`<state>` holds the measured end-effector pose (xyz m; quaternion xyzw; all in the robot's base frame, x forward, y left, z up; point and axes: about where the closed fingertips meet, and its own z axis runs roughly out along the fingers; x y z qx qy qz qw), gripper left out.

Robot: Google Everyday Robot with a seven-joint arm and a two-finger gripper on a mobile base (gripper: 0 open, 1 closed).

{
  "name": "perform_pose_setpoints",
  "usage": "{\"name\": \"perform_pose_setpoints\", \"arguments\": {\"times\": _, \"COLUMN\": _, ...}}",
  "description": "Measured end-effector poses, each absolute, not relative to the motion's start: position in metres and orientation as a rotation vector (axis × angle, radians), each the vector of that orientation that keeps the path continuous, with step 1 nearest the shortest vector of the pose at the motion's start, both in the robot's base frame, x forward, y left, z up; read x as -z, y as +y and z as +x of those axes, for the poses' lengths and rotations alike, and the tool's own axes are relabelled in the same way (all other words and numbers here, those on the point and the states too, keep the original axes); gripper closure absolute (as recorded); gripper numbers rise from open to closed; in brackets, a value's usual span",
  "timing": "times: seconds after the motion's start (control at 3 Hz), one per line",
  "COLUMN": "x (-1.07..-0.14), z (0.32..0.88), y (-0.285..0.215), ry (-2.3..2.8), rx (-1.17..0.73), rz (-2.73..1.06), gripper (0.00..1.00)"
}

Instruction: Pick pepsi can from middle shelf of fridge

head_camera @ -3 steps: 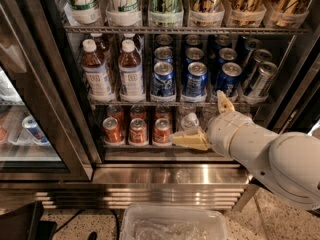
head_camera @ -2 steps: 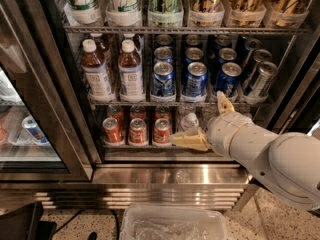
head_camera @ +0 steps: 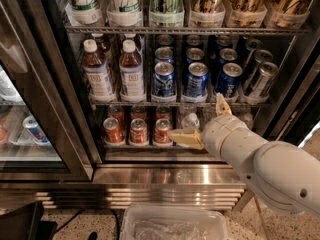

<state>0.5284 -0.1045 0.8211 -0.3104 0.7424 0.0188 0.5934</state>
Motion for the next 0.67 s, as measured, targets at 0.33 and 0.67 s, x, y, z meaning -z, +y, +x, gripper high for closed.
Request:
{"name": "perform_pose_setpoints", "arguments": {"times": 0.33, "x": -0.824, "z": 0.55, "y": -0.112, "ry": 1.686, "rx": 0.026, "rz": -0.66, "gripper": 0.05}}
{"name": "perform_pose_setpoints", "arguments": {"times": 0.67, "x": -0.829, "z": 0.567, "y": -0.119, "ry": 1.645, "rx": 0.061, "rz": -0.598, "gripper": 0.16}}
